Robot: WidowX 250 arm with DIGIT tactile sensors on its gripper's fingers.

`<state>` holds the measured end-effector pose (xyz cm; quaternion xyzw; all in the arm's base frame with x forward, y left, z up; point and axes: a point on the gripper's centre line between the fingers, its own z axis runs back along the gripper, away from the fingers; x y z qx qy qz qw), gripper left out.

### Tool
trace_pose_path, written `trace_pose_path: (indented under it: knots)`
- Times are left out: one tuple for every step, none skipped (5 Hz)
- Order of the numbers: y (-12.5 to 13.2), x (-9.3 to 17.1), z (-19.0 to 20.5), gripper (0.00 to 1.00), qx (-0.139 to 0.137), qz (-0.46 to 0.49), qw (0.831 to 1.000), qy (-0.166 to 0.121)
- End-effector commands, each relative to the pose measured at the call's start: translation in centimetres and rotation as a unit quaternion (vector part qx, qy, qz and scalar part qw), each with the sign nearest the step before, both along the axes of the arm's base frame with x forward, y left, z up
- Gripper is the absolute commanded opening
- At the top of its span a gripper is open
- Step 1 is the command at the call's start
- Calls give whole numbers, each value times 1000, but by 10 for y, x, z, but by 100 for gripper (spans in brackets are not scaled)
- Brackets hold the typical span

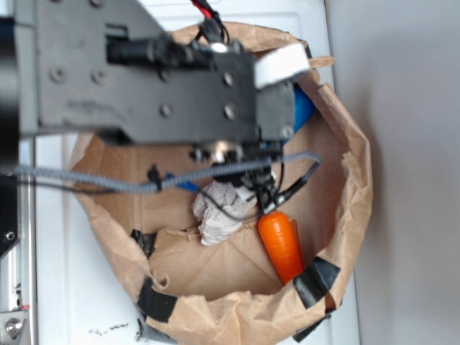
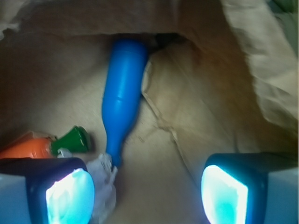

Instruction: Grab the blue bottle.

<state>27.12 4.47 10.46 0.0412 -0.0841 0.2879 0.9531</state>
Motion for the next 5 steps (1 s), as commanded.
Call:
trace_pose_path:
  knots:
    - [29,22,-19,100,11,-4,999,-38]
    - [34,23,-28,100,11,10,999,-41]
    - [34,25,-41,100,22,26,999,-42]
    - [30,32,-60,100,42,50,997,-35]
    - [24,37,-74,100,53,60,996,-33]
